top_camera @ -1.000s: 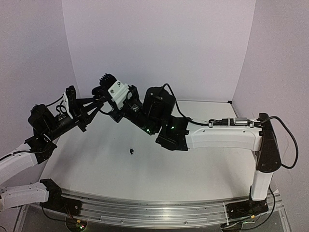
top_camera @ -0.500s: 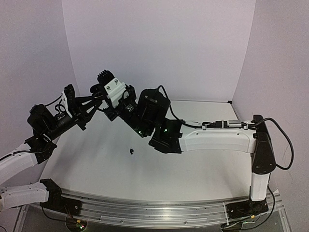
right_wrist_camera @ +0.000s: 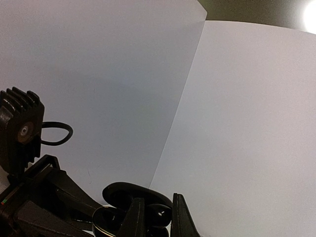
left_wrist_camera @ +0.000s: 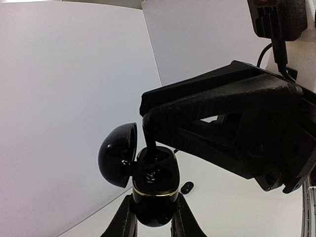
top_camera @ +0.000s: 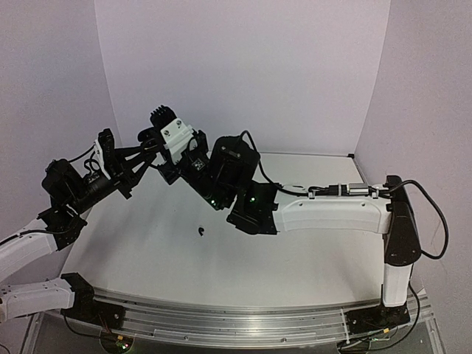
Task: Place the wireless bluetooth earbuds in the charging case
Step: Insert the right earbud into the right side groove of the charging case.
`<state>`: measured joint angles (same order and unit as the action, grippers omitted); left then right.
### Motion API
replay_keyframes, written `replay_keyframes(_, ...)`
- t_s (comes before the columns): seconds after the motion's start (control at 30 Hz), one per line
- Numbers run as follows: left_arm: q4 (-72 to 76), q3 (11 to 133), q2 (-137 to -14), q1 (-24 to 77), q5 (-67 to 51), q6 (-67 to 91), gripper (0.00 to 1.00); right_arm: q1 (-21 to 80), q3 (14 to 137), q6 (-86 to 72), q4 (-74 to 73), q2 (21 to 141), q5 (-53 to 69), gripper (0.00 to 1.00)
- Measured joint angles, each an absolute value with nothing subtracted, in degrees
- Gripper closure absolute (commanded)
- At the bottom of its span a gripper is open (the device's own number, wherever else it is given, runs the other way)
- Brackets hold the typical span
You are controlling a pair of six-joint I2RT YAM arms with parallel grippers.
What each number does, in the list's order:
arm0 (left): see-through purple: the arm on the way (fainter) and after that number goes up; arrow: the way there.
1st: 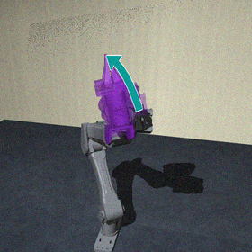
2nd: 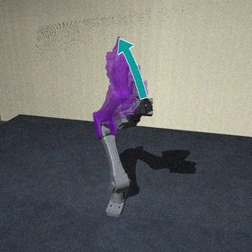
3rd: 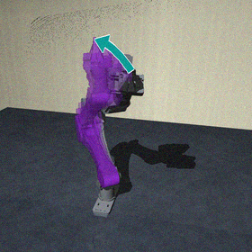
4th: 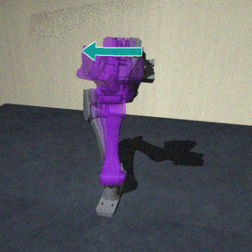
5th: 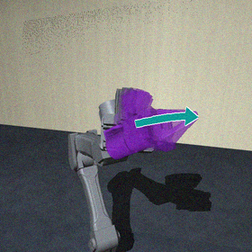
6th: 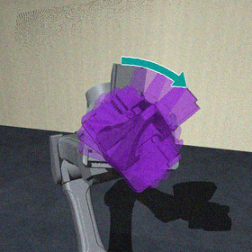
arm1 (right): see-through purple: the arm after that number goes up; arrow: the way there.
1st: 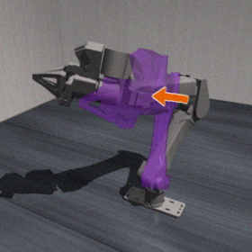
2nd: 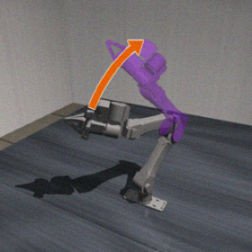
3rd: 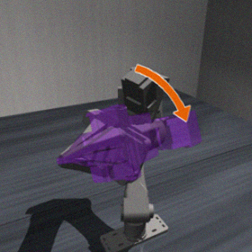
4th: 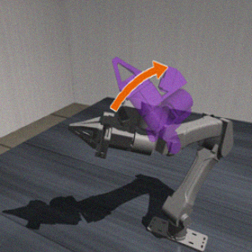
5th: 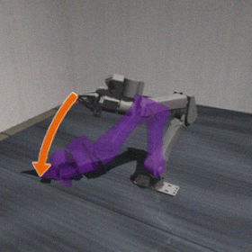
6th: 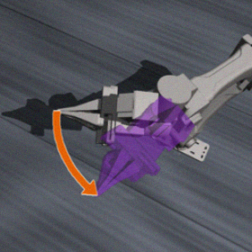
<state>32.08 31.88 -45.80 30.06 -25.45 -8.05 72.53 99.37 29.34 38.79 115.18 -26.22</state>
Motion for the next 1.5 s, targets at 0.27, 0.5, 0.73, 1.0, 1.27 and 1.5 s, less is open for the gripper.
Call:
replay_keyframes(0.27, 32.08, 31.88, -45.80, 30.06, -25.50, -7.87, 1.00, 72.58, 99.37, 29.72, 38.83, 115.20, -26.83, 0.88)
replay_keyframes(0.5, 32.08, 31.88, -45.80, 30.06, -25.50, -7.50, 1.00, 72.63, 99.37, 29.91, 38.95, 115.25, -26.82, 0.86)
replay_keyframes(0.73, 32.08, 31.88, -45.80, 30.06, -25.50, -7.07, 1.00, 72.69, 99.37, 30.25, 39.17, 115.37, -26.81, 0.85)
replay_keyframes(1.0, 32.16, 31.88, -45.80, 30.06, -25.50, -6.42, 1.00, 72.69, 99.59, 30.75, 39.03, 115.42, -26.76, 0.84)
replay_keyframes(1.27, 32.86, 31.88, -45.80, 30.06, -25.37, -5.97, 1.00, 72.81, 100.29, 31.68, 39.08, 115.99, -26.79, 0.83)
replay_keyframes(1.5, 33.46, 31.88, -45.80, 30.00, -25.28, -5.93, 1.00, 72.95, 100.53, 32.34, 38.96, 116.29, -26.94, 0.83)
